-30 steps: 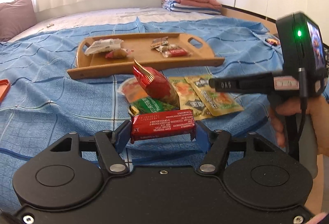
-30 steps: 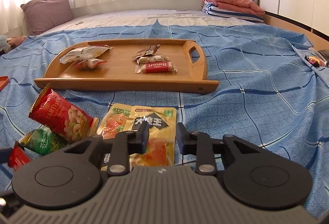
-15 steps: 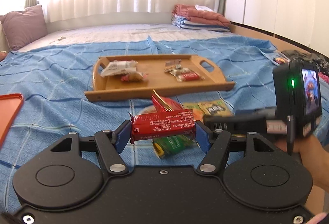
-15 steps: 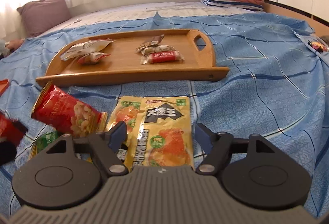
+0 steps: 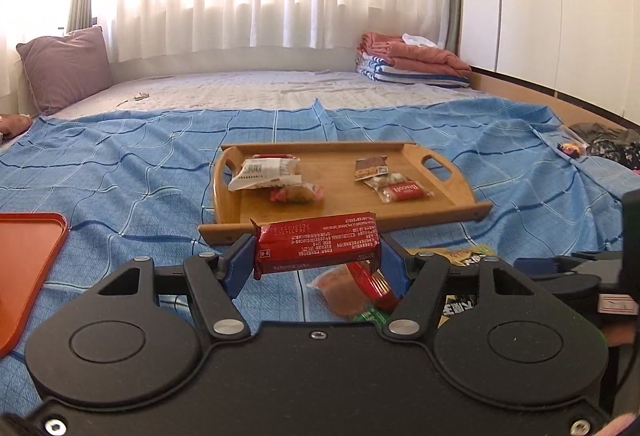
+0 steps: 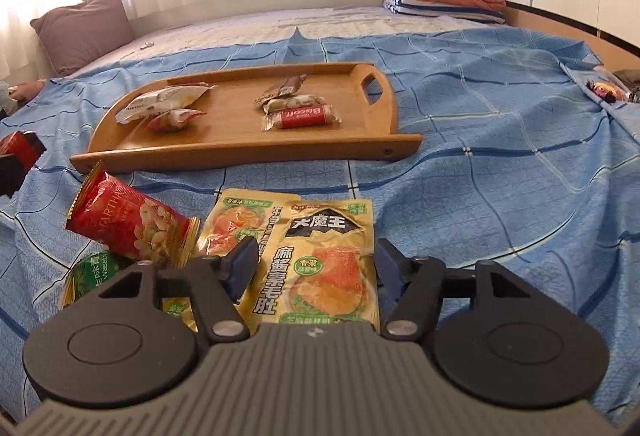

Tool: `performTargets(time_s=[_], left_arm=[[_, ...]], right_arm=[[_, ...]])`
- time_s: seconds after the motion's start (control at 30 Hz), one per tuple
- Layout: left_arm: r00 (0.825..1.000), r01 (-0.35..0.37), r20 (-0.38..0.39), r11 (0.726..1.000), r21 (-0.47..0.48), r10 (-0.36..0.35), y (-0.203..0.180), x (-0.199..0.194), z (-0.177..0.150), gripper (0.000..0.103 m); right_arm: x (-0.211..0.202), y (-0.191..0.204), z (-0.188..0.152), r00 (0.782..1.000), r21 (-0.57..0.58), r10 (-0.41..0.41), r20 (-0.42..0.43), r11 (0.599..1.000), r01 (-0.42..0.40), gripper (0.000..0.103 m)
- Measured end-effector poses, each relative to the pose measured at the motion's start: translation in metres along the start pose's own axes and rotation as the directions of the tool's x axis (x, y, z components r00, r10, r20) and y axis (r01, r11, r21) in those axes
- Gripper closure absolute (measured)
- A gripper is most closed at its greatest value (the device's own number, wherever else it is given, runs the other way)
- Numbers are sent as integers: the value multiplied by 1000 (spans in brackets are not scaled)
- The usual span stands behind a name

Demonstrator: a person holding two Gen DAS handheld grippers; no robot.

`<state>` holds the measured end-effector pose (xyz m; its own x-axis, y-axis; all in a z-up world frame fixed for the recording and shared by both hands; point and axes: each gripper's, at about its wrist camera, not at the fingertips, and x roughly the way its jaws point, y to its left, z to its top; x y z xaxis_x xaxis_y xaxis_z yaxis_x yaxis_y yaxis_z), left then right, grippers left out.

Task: Organize snacks
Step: 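Carry both snacks onto the tray and open both tools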

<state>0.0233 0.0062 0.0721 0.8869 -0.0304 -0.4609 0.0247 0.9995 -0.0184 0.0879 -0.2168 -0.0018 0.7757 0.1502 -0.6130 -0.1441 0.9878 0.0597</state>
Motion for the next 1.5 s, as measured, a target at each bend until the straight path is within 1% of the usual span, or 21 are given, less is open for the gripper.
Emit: performTargets(time_s=[0.23, 0.43, 0.6, 0.73, 0.77, 0.87, 0.97, 1.03, 1.17, 1.23, 1.4, 1.5], left_arm=[[1000, -16, 8, 1000, -14, 16, 13, 19, 20, 39], [999, -20, 26, 999, -28, 21, 24, 33, 43, 39], [1000, -15, 16, 1000, -27, 16, 32, 56, 68, 39], [1000, -22, 0, 999, -27, 22, 37, 87, 96, 39], [1000, -16, -11, 999, -32, 15, 38, 96, 103, 39], [996, 39, -71, 996, -79, -44, 42, 130, 126, 39], [984, 63, -156, 989, -132, -84, 43, 174, 143, 39], [977, 58, -195, 987, -150, -87, 41, 200, 149, 39], [960, 41, -267, 986, -160, -83, 36, 249, 153, 39], [953, 22, -295, 987, -157, -69, 35, 270, 152, 39], [942, -21, -333, 989, -147, -30, 31, 309, 149, 39], [936, -38, -351, 990, -137, -13, 26, 331, 146, 39]], right_arm=[[-9, -7, 20, 999, 27, 21, 37, 999, -22, 39], [-11, -16, 43, 997, 46, 14, 78, 999, -17, 39], [-7, -21, 75, 993, 37, 8, 115, 999, -13, 39], [7, -23, 106, 993, 27, 28, 115, 999, -31, 39], [13, -24, 114, 993, 30, 40, 113, 999, -44, 39], [33, -29, 137, 991, 60, 88, 100, 994, -94, 39], [60, -30, 161, 995, 99, 84, 62, 991, -90, 39], [78, -31, 173, 996, 115, 86, 39, 989, -90, 39], [117, -29, 191, 997, 127, 75, -3, 989, -74, 39], [134, -28, 196, 997, 130, 72, -23, 989, -69, 39], [172, -29, 201, 995, 158, 72, -63, 985, -61, 39], [192, -26, 200, 994, 148, 66, -82, 988, -53, 39]])
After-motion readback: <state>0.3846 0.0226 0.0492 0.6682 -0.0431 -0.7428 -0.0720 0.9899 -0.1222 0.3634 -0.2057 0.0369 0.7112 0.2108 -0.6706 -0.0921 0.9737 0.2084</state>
